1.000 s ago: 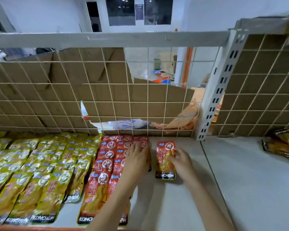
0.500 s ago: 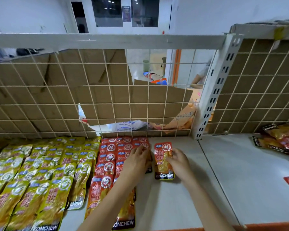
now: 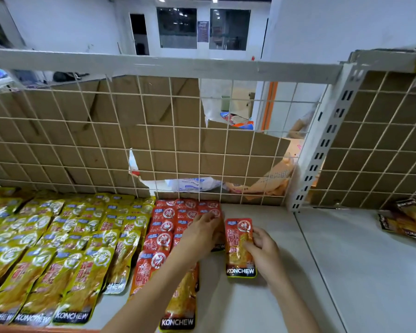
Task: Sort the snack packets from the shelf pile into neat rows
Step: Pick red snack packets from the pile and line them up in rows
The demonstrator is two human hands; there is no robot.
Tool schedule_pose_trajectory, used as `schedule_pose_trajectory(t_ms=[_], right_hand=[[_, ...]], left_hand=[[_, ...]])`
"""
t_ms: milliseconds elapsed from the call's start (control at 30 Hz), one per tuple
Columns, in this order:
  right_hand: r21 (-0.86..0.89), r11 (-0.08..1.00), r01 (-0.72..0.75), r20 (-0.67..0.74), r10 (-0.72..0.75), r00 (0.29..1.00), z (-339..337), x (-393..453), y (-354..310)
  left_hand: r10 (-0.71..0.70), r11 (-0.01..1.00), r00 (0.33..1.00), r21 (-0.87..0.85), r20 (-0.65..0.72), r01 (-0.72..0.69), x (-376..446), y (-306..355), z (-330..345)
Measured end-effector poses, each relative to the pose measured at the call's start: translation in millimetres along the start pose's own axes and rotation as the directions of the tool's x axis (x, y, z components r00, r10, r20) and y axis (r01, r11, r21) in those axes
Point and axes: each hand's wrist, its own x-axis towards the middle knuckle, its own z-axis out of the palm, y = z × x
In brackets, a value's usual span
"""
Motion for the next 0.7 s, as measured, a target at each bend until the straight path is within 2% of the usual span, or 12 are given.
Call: schedule_pose_trajectory(t_ms=[100, 200, 333, 467, 533, 600, 700], right_hand=[[0.014, 1.0, -0.009, 0.031, 0.009, 0.999, 3, -6, 4], [-0.006, 1.0, 0.003, -0.011, -0.003, 1.0, 5, -1, -4], [-0.209, 0.978, 0.008, -0.069, -0.023, 0.997, 5, 30, -19], [-0.29, 0.957, -0.028, -0.079, 0.005, 0.997, 16, 71, -24], [-0.344, 0.938, 0.041, -0.092, -0.077, 0.993, 25, 77, -21], [-0.423, 0.899, 0.111, -0.123, -0.178, 0.976, 33, 70, -16], [-0.672, 0.726, 0.146, -0.097, -0.281, 0.955, 40, 57, -8]], left_hand=[[0.012, 1.0, 1.0, -0.029, 0.02, -0.011, -1, -3, -5], [0.031, 0.999, 0.999, -0.01, 0.032, -0.031, -2, -4, -5], [0.03, 0.999, 0.999, -0.032, 0.016, -0.03, -4, -2, -3], [0.024, 0.999, 1.0, -0.029, 0.014, -0.023, -3, -2, -3], [0.014, 1.0, 1.0, -0.027, 0.013, -0.013, -3, -2, -2], [0.011, 1.0, 1.0, -0.028, -0.002, -0.011, -3, -1, -2], [0.019, 1.0, 0.999, -0.02, -0.035, -0.02, -4, 2, -2]])
